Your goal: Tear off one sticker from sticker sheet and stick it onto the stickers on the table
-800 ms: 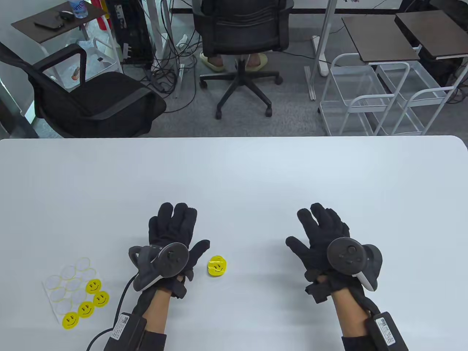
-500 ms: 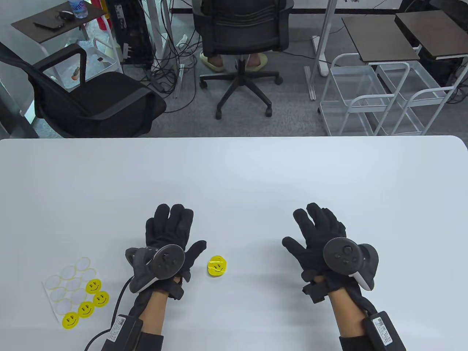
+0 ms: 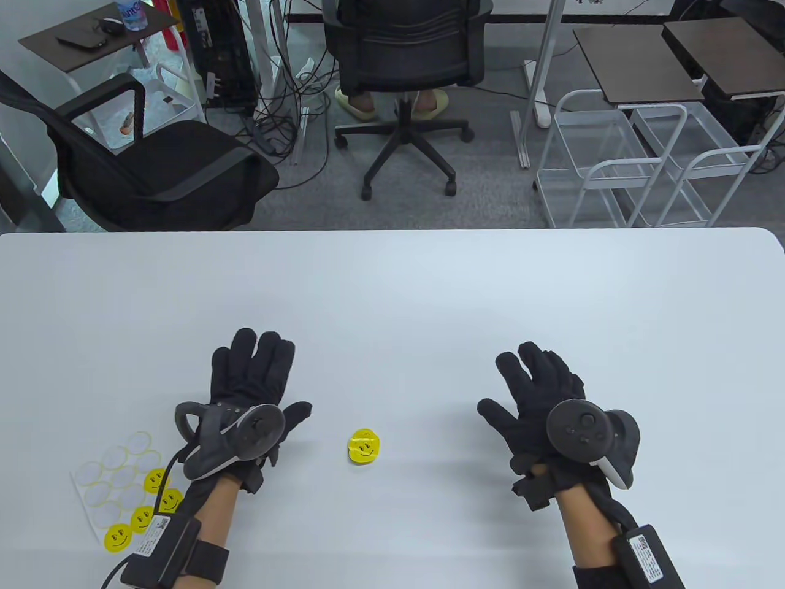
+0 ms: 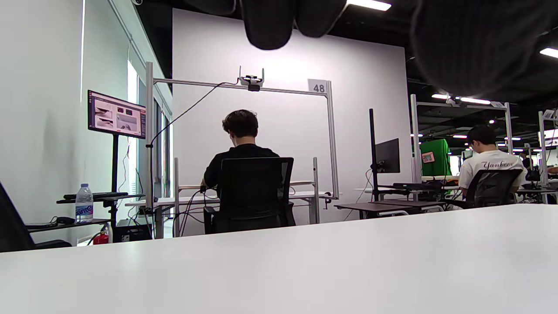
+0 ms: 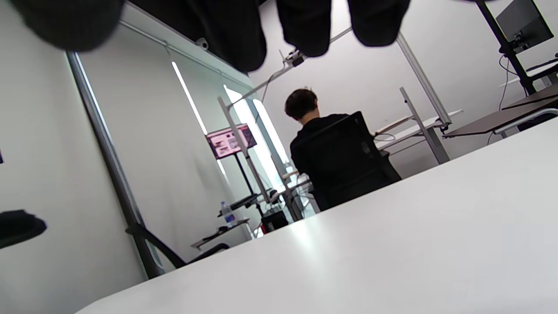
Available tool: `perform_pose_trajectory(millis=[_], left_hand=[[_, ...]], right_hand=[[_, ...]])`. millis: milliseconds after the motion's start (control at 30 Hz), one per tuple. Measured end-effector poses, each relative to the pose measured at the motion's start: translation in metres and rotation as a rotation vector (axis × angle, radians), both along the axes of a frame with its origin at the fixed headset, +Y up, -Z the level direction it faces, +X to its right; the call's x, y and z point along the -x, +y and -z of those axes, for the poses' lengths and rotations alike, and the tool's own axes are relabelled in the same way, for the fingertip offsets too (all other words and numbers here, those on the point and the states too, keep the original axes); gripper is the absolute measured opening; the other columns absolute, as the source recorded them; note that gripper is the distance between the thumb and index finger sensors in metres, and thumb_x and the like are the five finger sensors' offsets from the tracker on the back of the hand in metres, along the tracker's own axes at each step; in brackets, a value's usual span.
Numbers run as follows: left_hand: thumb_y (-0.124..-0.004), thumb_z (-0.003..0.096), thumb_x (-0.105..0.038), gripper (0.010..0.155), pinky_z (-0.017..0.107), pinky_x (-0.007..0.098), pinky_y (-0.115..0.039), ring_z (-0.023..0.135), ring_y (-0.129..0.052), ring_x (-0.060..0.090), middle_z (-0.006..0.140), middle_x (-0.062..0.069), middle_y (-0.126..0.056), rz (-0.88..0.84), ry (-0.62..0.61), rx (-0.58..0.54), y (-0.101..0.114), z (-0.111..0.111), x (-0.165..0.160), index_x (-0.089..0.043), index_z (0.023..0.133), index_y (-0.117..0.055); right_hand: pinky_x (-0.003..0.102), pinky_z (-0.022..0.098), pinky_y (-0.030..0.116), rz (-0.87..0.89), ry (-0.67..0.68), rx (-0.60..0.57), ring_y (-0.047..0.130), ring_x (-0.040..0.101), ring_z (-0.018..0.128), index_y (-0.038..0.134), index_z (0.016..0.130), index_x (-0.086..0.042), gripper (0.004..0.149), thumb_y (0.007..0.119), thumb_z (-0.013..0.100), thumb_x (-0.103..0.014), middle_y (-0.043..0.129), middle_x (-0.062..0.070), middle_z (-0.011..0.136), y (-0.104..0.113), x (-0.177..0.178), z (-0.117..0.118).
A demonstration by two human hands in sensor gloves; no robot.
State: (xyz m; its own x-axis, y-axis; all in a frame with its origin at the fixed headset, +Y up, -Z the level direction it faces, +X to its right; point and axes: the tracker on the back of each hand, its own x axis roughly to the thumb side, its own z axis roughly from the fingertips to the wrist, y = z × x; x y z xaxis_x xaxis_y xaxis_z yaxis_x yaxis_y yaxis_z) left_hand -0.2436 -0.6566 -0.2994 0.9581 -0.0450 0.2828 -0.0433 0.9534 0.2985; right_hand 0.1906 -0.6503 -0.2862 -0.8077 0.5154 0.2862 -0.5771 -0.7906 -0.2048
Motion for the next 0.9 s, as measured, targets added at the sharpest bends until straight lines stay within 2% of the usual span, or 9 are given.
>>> perform_pose_trajectory(millis=[167, 267, 433, 600, 733, 900], left_hand=[[-0.081, 0.0402, -0.067, 0.1, 0.077, 0.065, -0.029, 0.112, -0.021, 0.045, 0.124, 0.011, -0.033, 0.031, 0.046, 0.051, 0.002, -0.007, 0.053, -0.021, 0.114, -0.031], [-0.082, 0.0387, -0.067, 0.102, 0.077, 0.065, -0.031, 0.112, -0.023, 0.046, 0.124, 0.011, -0.034, 0.057, 0.079, 0.146, 0.001, -0.01, 0.09, -0.02, 0.114, -0.031], [-0.085, 0.0364, -0.068, 0.107, 0.078, 0.064, -0.037, 0.112, -0.028, 0.049, 0.123, 0.015, -0.036, 0.087, 0.104, 0.314, -0.007, -0.007, 0.13, -0.017, 0.114, -0.033], [-0.086, 0.0349, -0.067, 0.108, 0.077, 0.065, -0.04, 0.111, -0.031, 0.051, 0.123, 0.017, -0.036, 0.133, 0.118, 0.48, -0.02, -0.004, 0.151, -0.015, 0.114, -0.034], [-0.087, 0.0335, -0.068, 0.109, 0.076, 0.065, -0.045, 0.11, -0.036, 0.053, 0.122, 0.019, -0.036, 0.184, 0.136, 0.565, -0.035, -0.008, 0.161, -0.013, 0.113, -0.036], [-0.088, 0.0317, -0.069, 0.113, 0.075, 0.066, -0.05, 0.109, -0.041, 0.057, 0.121, 0.025, -0.034, 0.147, 0.245, 0.705, -0.06, -0.019, 0.177, -0.009, 0.113, -0.036]], right_hand=[[0.085, 0.063, 0.036, -0.012, -0.008, 0.039, 0.042, 0.065, 0.102, 0.058, 0.11, -0.018, 0.08, 0.065, 0.046, -0.065, 0.047, 0.024, 0.119, -0.007, -0.001, 0.006], [0.085, 0.063, 0.035, -0.007, -0.031, 0.08, 0.041, 0.065, 0.102, 0.058, 0.11, -0.017, 0.08, 0.065, 0.046, -0.065, 0.047, 0.024, 0.119, -0.014, -0.006, 0.011], [0.085, 0.063, 0.035, -0.015, -0.064, 0.115, 0.041, 0.064, 0.103, 0.058, 0.11, -0.017, 0.08, 0.065, 0.045, -0.065, 0.047, 0.024, 0.119, -0.021, -0.009, 0.014], [0.085, 0.063, 0.035, -0.029, -0.11, 0.157, 0.041, 0.064, 0.103, 0.06, 0.109, -0.017, 0.08, 0.065, 0.045, -0.065, 0.049, 0.024, 0.118, -0.03, -0.012, 0.018], [0.085, 0.063, 0.034, -0.038, -0.114, 0.169, 0.041, 0.064, 0.103, 0.06, 0.109, -0.016, 0.08, 0.066, 0.045, -0.064, 0.049, 0.024, 0.118, -0.033, -0.013, 0.018], [0.085, 0.064, 0.034, -0.039, -0.098, 0.136, 0.041, 0.063, 0.103, 0.06, 0.109, -0.017, 0.08, 0.066, 0.045, -0.064, 0.049, 0.023, 0.119, -0.028, -0.01, 0.016]])
